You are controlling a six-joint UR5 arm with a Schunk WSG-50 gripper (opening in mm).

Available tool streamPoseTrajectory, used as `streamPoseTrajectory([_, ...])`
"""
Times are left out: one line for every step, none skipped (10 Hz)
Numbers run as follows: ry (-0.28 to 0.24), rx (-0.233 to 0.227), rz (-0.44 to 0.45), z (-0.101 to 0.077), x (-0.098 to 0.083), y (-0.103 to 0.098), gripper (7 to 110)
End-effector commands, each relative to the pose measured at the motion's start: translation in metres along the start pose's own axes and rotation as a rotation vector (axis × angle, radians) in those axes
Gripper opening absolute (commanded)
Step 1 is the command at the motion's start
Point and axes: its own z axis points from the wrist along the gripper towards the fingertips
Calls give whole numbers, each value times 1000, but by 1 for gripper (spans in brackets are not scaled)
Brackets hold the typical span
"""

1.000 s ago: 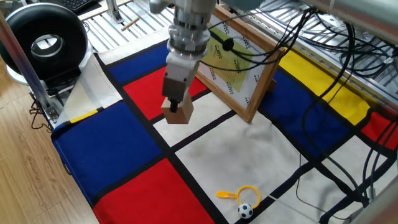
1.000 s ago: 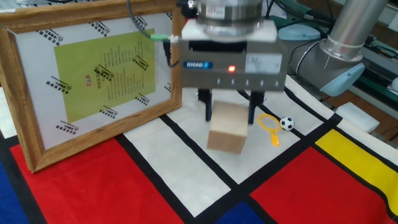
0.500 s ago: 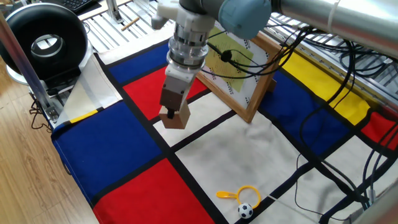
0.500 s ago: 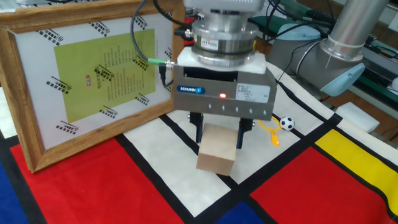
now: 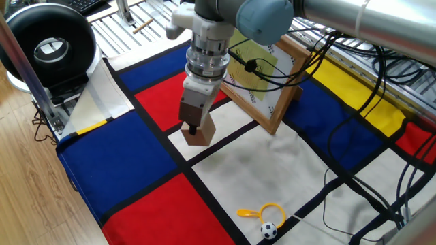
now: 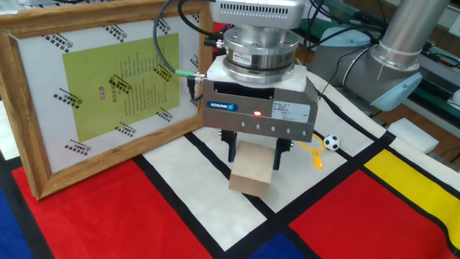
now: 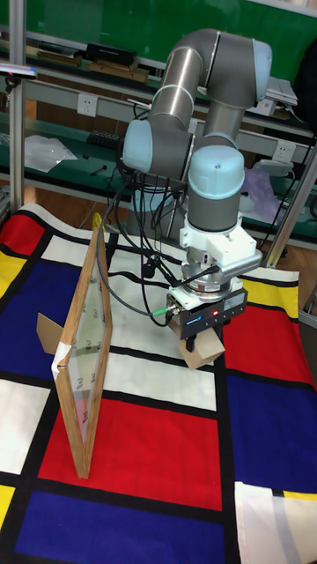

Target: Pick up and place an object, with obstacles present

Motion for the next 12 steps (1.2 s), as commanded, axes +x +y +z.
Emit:
streamPoseTrajectory([-98,-48,-4,-2,-24,11,7])
streamPoseTrajectory([-127,-42,1,-3,-32,10,7])
streamPoseTrajectory([-170,0,-3,-4,-42,0,7])
streamPoseTrajectory([-213,25,-4,-6,-53,-7,7])
streamPoseTrajectory([-231,36,-3,-7,-57,-9,7])
streamPoseTrajectory([-247,58,-8,-9,-61,-15,7])
streamPoseTrajectory([-261,88,-4,-10,-64,-22,7])
streamPoseTrajectory([-281,87,0,-6,-70,-19,7])
streamPoseTrajectory([-278,87,-8,2,-69,-19,7])
streamPoseTrajectory([-278,90,-14,10,-69,-22,7])
streamPoseTrajectory([-271,86,-14,19,-68,-21,7])
streamPoseTrajectory([-269,87,-8,28,-68,-20,7])
